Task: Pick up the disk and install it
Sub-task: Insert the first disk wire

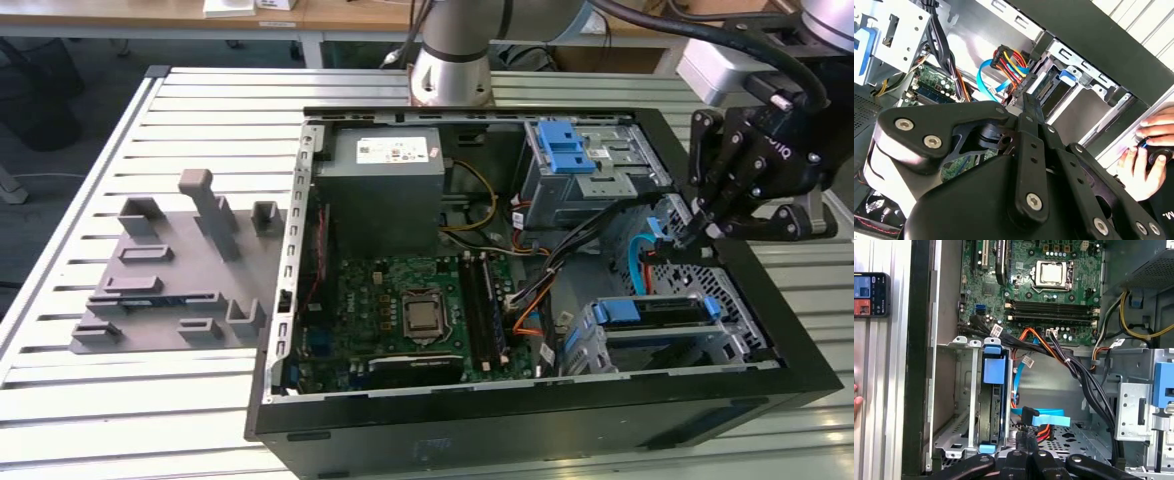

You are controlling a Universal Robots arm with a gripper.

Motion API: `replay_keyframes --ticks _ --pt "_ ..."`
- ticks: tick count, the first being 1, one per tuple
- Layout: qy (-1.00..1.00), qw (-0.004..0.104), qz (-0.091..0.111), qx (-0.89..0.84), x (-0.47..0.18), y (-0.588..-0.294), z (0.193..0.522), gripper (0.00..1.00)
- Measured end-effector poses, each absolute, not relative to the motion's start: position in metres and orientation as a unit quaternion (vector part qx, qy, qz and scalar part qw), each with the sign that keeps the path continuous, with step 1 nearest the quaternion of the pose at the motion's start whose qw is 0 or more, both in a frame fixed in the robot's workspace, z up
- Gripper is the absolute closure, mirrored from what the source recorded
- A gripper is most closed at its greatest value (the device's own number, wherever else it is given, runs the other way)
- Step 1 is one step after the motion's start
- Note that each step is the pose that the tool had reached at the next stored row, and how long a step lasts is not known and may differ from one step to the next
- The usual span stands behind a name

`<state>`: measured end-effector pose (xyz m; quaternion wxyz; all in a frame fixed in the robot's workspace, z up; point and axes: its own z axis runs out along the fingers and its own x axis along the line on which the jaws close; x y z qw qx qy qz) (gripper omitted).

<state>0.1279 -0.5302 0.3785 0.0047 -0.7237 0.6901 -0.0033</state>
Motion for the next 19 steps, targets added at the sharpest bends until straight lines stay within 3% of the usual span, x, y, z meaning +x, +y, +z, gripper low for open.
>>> replay_keyframes --ticks 10,11,17,18,19 --pt "0.690 0.000 -0.008 -0.723 0.130 -0.525 0.377 0.89" --pt "0.691 0.000 -0.008 -0.723 0.130 -0.524 0.377 0.83" --pt "0.692 -0.001 -0.009 -0.722 0.130 -0.520 0.373 0.82" --pt "0.692 -0.002 -0.009 -0.722 0.130 -0.520 0.373 0.75" --pt "0.692 -0.002 -0.009 -0.722 0.131 -0.520 0.372 0.75"
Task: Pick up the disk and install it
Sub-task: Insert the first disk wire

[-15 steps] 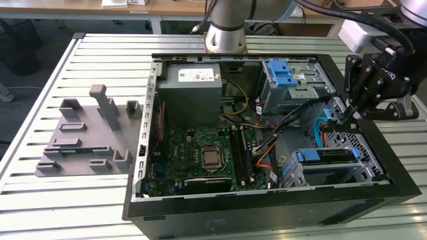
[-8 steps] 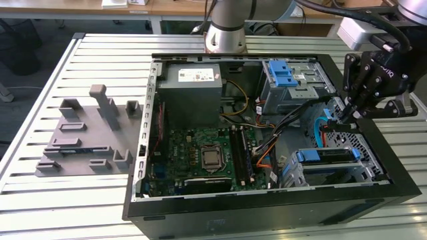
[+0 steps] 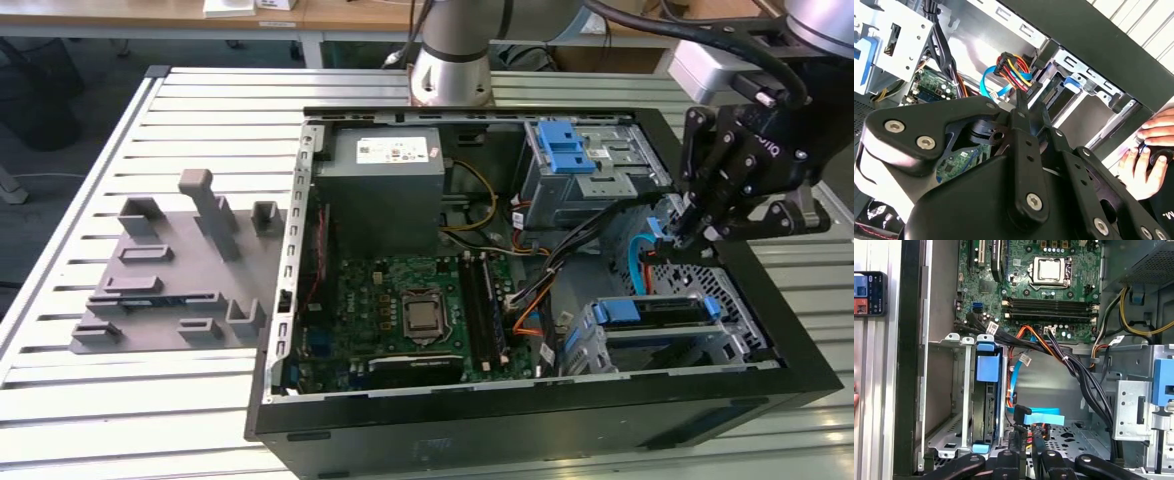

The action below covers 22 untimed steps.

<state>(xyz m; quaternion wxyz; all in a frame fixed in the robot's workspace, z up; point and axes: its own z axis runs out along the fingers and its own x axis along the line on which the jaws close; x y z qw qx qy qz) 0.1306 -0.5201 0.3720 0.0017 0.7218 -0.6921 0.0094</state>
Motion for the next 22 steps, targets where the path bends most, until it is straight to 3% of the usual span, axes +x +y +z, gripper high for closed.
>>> replay_keyframes --ticks 19,22 --pt "-0.694 0.009 0.017 0.720 0.131 -0.520 0.360 0.75" --pt "-0.694 0.016 0.023 0.720 0.131 -0.519 0.359 0.75"
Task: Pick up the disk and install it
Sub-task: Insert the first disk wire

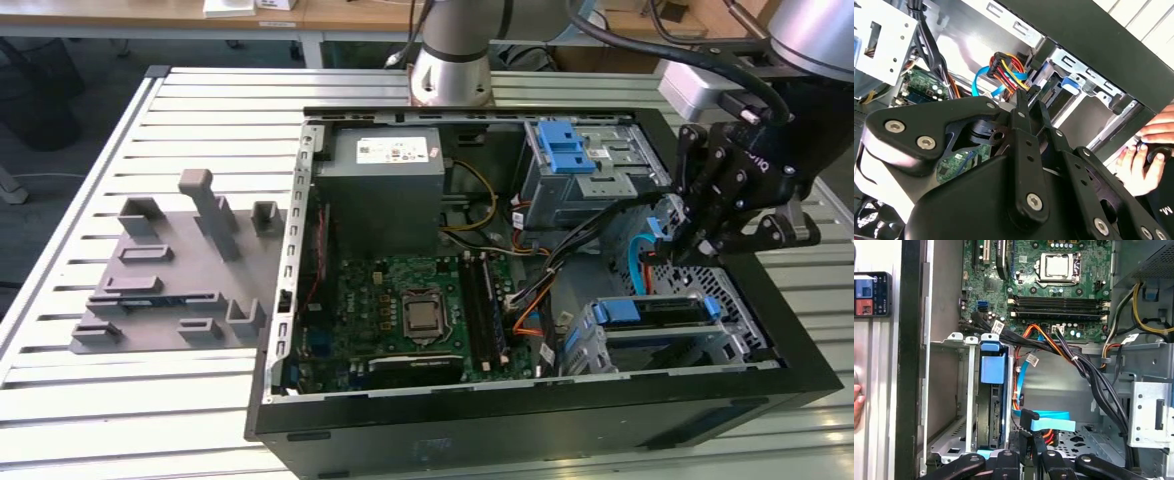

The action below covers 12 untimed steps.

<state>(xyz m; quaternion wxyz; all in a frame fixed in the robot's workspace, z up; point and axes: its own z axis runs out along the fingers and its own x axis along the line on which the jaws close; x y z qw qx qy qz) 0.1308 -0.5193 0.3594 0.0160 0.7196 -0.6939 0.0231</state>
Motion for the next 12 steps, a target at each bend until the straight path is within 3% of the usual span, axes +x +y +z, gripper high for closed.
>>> replay_keyframes --ticks 12 --pt "-0.694 0.018 0.025 0.719 0.1317 -0.5187 0.3567 0.75"
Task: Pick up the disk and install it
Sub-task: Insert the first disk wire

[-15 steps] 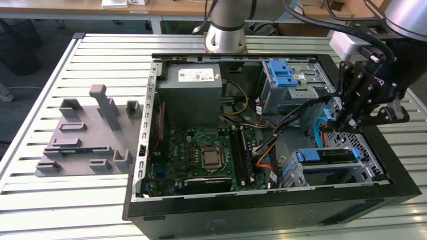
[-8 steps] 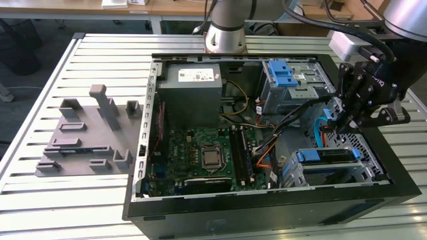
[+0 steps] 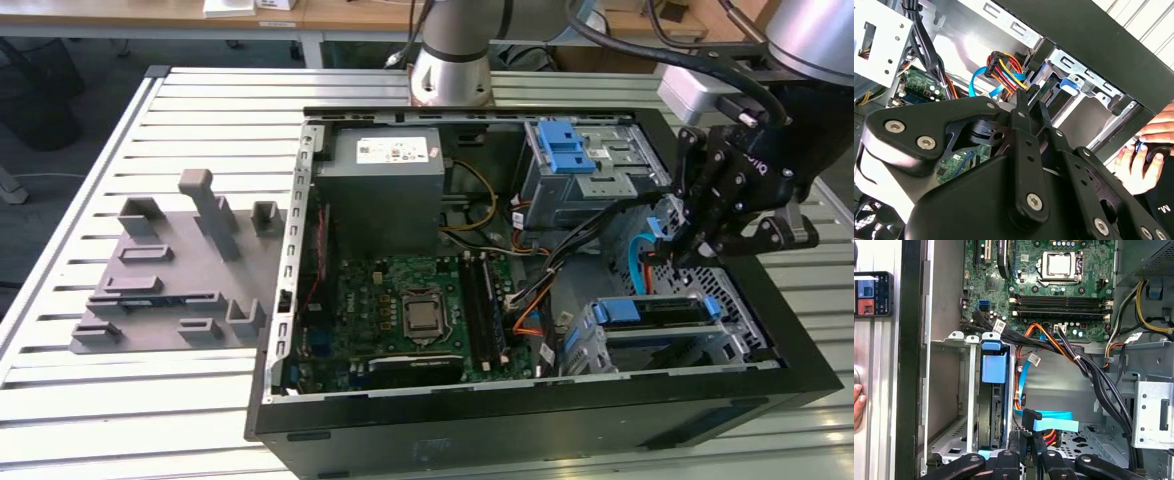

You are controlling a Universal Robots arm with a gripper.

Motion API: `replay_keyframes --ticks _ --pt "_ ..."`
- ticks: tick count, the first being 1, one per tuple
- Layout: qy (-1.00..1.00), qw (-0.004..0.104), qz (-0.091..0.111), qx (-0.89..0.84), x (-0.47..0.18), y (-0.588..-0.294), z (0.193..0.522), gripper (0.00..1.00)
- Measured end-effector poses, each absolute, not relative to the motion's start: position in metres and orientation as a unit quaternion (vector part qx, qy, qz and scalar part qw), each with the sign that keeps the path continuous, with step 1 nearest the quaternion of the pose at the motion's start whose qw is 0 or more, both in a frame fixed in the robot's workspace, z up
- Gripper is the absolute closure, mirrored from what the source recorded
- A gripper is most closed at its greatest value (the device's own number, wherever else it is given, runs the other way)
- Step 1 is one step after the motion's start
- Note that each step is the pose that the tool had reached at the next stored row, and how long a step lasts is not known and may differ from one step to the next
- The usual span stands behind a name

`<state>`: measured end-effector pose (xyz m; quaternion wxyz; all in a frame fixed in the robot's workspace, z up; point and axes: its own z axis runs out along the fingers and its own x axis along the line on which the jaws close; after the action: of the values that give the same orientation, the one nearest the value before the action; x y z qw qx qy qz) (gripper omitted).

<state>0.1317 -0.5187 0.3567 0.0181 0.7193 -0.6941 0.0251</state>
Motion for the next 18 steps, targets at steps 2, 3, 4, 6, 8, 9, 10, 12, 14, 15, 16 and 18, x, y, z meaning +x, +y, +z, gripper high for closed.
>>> replay_keyframes --ticks 2,3,4,6,8,9,10,12,14,15,16,18 --pt "-0.694 0.018 0.025 0.719 0.1317 -0.5187 0.3567 0.74" --pt "-0.694 0.018 0.025 0.719 0.1317 -0.5187 0.3566 0.74" --pt "-0.694 0.018 0.025 0.719 0.1317 -0.5187 0.3566 0.68" --pt "-0.694 0.018 0.025 0.719 0.1317 -0.5186 0.3566 0.68" --pt "-0.694 0.018 0.025 0.719 0.1317 -0.5184 0.3566 0.68" --pt "-0.694 0.018 0.025 0.719 0.1317 -0.5184 0.3566 0.68" --pt "-0.694 0.018 0.025 0.719 0.1317 -0.5184 0.3566 0.68" --pt "-0.695 0.018 0.025 0.719 0.1317 -0.5183 0.3562 0.68" --pt "-0.695 0.019 0.026 0.719 0.1317 -0.5183 0.3559 0.68" --pt "-0.695 0.019 0.026 0.719 0.1317 -0.5183 0.3557 0.69" --pt "-0.695 0.019 0.026 0.718 0.1317 -0.5183 0.3556 0.69" --pt "-0.695 0.019 0.026 0.718 0.1317 -0.5183 0.3554 0.76"
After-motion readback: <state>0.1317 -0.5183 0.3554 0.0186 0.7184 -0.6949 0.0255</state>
